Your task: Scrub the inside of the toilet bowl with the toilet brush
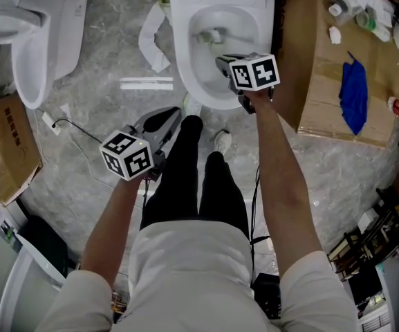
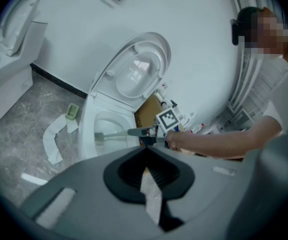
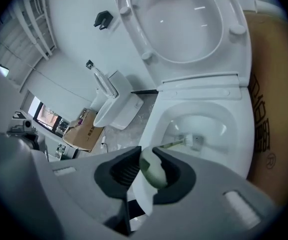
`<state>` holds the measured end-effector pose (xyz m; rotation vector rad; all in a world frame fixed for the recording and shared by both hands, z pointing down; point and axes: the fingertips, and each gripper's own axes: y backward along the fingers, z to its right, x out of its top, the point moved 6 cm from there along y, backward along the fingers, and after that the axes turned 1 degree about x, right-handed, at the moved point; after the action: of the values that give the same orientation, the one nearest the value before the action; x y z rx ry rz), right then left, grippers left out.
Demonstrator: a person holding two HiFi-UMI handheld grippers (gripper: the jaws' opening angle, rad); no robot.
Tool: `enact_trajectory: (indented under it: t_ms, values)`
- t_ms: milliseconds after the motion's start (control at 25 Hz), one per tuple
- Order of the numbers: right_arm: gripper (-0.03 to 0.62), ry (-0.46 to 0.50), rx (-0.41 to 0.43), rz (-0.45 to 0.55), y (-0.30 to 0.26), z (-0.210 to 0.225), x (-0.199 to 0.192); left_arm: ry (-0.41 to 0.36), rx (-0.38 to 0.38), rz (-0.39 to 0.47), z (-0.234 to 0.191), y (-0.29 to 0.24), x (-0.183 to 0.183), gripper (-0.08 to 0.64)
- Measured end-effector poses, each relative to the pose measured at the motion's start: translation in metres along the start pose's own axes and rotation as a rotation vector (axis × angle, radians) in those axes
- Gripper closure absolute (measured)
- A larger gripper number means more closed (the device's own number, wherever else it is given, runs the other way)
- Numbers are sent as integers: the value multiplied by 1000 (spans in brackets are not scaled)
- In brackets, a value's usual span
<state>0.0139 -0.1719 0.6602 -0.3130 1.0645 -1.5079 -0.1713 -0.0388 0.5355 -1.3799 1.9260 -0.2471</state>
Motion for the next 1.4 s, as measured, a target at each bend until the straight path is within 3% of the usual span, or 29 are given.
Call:
enact_trajectory:
  t_ms: [360, 600, 920, 1400]
  values:
    - [531, -97, -40, -94, 35, 18, -87, -13, -21, -1, 22, -6, -10, 566]
    - [532, -113, -78, -54, 63, 24, -99, -34, -31, 9, 40, -7, -16, 566]
    - [532, -193, -25, 104, 96, 10, -108, -62, -24, 42, 64, 5, -23, 568]
    - [531, -472, 103, 498, 184, -20, -146, -121, -27, 112, 124, 22, -41, 566]
